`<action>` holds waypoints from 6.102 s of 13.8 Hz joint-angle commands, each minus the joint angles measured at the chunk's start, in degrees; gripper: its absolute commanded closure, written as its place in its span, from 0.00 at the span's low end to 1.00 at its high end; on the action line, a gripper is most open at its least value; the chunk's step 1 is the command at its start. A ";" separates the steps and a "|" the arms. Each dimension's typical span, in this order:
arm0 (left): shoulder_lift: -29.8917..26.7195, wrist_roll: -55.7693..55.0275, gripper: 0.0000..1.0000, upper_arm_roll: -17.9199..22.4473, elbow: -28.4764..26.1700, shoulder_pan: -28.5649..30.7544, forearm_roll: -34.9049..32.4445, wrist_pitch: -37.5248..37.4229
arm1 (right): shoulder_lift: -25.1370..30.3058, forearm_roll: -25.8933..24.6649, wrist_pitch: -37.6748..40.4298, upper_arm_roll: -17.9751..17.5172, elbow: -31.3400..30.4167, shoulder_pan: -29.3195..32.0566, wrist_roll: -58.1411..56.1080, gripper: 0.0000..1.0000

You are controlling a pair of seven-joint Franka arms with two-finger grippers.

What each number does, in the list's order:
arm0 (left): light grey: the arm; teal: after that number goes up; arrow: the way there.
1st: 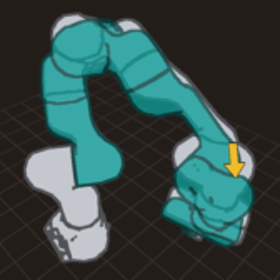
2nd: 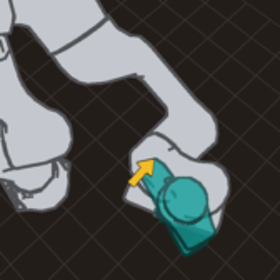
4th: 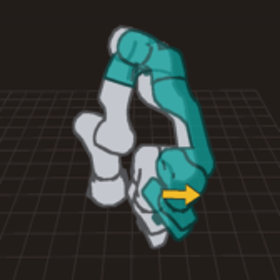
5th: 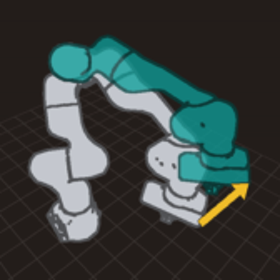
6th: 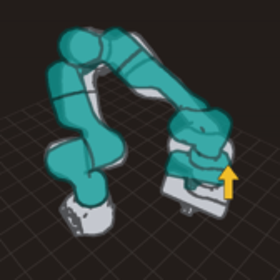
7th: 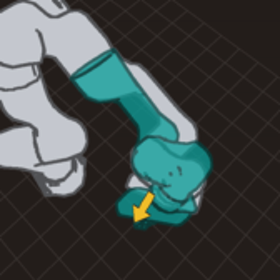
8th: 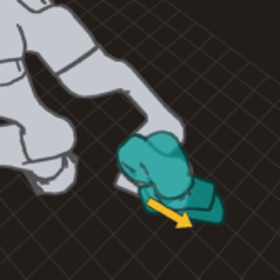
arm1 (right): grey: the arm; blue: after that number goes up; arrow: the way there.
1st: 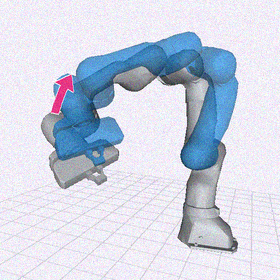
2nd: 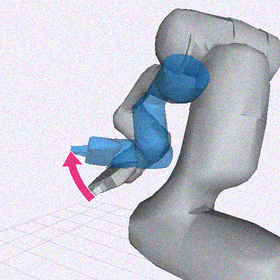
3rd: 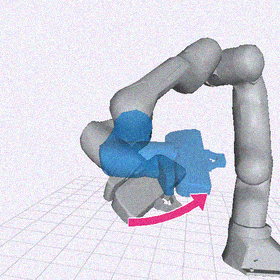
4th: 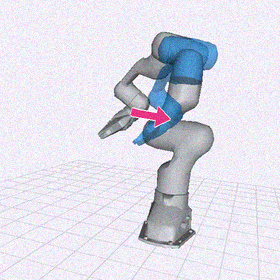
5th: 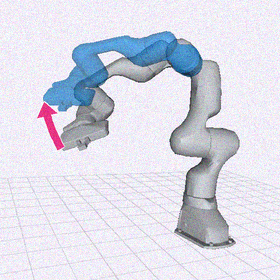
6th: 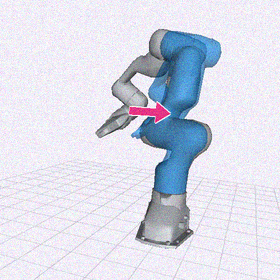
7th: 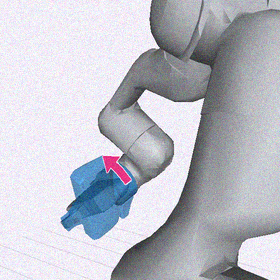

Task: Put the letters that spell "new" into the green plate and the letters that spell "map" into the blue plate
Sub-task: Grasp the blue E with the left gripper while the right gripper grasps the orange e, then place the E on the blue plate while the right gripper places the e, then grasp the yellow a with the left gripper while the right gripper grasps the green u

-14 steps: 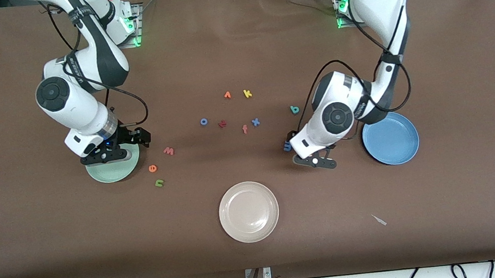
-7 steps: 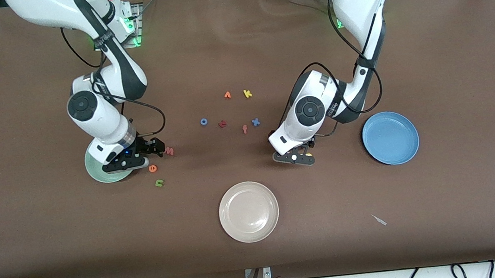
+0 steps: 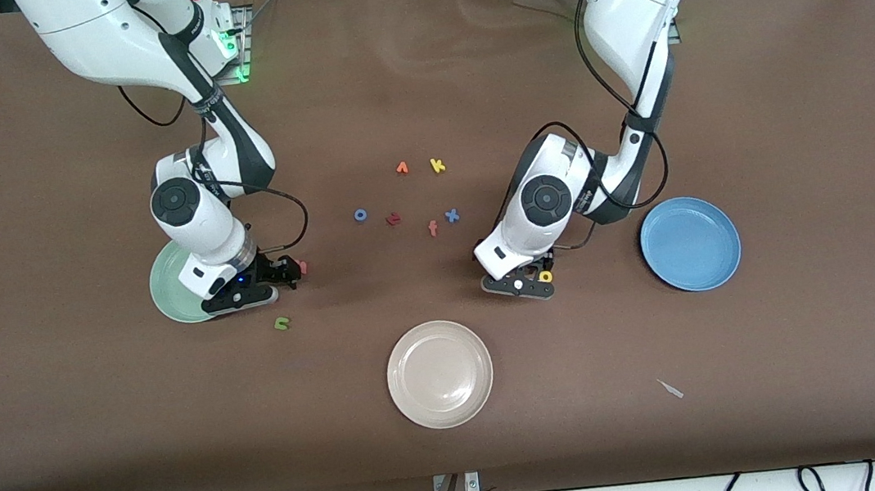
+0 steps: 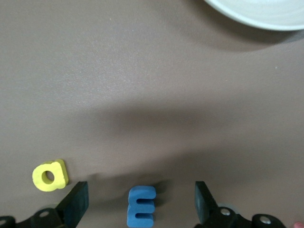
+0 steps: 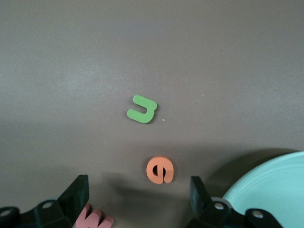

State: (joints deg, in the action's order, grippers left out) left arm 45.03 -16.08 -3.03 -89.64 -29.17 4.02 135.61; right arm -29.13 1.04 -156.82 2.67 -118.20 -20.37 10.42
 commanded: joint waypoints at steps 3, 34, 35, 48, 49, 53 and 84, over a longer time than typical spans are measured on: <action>1.20 0.53 0.17 0.57 1.57 -0.54 -1.56 0.18 | -1.28 -0.95 -3.05 -0.21 -0.19 0.24 -1.19 0.13; -0.29 0.78 0.96 1.10 1.13 -0.90 -3.06 -7.45 | 7.04 -1.83 6.04 1.20 -1.69 0.68 -5.40 0.88; -1.51 0.96 0.96 1.36 1.74 -0.19 -3.06 -9.64 | 9.25 -1.83 8.61 1.63 -1.77 0.77 -6.54 0.88; -6.09 41.29 0.85 1.28 3.43 26.42 -6.12 -37.35 | 14.54 -1.13 3.63 2.96 -12.23 7.71 -15.78 0.40; -7.75 41.83 0.84 1.10 0.98 27.57 -6.22 -35.09 | 14.46 -1.13 3.71 2.08 -12.06 7.71 -14.48 0.40; -19.08 41.04 0.76 1.19 -20.35 28.46 -6.22 -13.94 | 9.99 -1.13 3.89 -2.05 -4.62 7.71 -6.30 0.37; 6.56 -7.74 0.31 1.01 13.88 5.61 -0.33 -14.85 | -11.12 -3.67 -1.82 -2.93 12.99 3.85 19.90 0.66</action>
State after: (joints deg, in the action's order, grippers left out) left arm 50.82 -23.53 -2.66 -77.38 -22.91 3.16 121.30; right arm -38.69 -1.61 -157.23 -0.79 -105.96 -16.16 30.30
